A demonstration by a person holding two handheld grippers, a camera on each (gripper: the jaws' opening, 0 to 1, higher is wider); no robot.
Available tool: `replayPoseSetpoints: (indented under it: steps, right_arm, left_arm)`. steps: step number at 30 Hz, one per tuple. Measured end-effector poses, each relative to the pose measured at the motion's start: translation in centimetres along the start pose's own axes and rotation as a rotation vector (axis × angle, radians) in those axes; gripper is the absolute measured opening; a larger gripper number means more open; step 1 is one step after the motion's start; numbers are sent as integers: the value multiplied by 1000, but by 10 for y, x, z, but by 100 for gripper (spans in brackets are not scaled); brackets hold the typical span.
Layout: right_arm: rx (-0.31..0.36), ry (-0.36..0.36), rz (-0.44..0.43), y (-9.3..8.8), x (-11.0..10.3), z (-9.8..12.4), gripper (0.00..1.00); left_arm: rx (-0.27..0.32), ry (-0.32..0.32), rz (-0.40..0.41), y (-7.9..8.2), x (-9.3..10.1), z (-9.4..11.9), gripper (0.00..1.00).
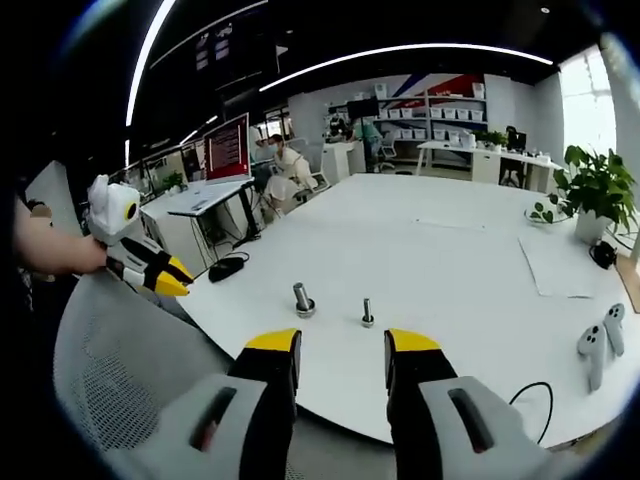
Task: Place the washer onto the threaded stud by aligning its center hole with the stud, sliding it down to the base, and recovering from edge contact or off-axis alignment until the washer reaches the visible bottom stop.
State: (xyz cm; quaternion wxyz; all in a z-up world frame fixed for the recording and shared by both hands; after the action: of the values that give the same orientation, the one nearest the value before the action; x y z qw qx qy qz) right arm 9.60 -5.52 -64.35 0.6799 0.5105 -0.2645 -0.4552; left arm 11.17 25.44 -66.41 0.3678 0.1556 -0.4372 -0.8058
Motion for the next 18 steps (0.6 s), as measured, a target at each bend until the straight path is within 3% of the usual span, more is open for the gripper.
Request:
replayPoseSetpoints:
  steps: [7,12,18]
  right_arm:
    - [12,3,-16,1,0,1,35]
    - [-30,42,3,-3,-4,-2,35]
    - [-33,34,-1,-3,-3,-1,34]
  left_arm:
    - [17,40,-17,3,-5,3,12]
    - [26,33,-39,3,-1,2,13]
    - [26,32,-53,4,-2,2,12]
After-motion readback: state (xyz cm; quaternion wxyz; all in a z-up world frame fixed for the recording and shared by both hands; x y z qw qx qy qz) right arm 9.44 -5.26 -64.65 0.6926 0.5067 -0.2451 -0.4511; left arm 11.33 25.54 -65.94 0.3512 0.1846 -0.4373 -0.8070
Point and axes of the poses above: the point that each gripper's makers call its tool centre point, and the gripper's own axes: z roughly backward along the fingers, x roughly to its right, y roughly out of its top, the point moved 8 cm from there along z, roughly backward along the fingers, and after that the axes turned 10 degrees about x, right-handed, at the moved point
